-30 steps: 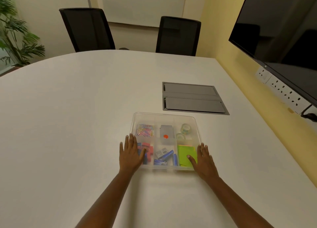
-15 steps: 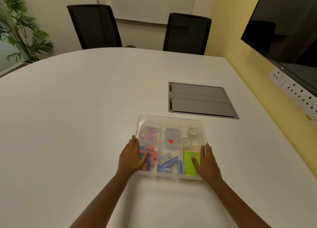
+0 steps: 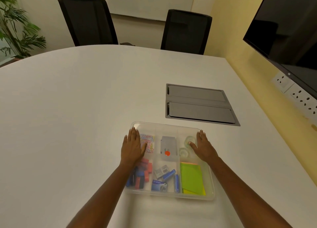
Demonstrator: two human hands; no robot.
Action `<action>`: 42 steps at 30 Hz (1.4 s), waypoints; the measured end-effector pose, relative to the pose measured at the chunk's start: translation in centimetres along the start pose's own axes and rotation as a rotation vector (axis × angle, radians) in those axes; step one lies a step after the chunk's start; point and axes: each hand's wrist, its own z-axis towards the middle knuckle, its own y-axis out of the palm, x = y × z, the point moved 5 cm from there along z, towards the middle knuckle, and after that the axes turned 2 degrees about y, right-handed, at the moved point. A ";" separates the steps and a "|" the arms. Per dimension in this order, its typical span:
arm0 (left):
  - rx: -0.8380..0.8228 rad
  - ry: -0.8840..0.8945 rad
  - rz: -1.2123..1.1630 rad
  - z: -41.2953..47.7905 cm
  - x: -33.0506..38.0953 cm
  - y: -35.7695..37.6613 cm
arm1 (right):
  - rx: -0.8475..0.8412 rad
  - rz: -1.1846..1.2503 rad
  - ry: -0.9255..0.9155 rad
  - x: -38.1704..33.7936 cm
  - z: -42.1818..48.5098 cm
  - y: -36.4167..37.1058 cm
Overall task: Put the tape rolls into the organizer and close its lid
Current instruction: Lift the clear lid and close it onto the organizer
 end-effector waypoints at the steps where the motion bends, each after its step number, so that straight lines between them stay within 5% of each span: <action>1: 0.002 0.000 0.002 0.4 0.0 0.0 | 0.001 -0.005 0.001 0.0 0.4 0.0; 25: 0.017 0.030 -0.094 3.8 -0.9 0.4 | 0.188 0.020 -0.007 0.8 1.5 2.0; 37: 0.070 0.030 -0.311 3.6 -2.0 -0.1 | 0.157 0.135 -0.029 0.8 1.4 1.8; 42: -0.018 0.047 -0.168 2.3 -2.3 0.3 | 0.112 0.235 -0.012 0.8 -0.1 1.7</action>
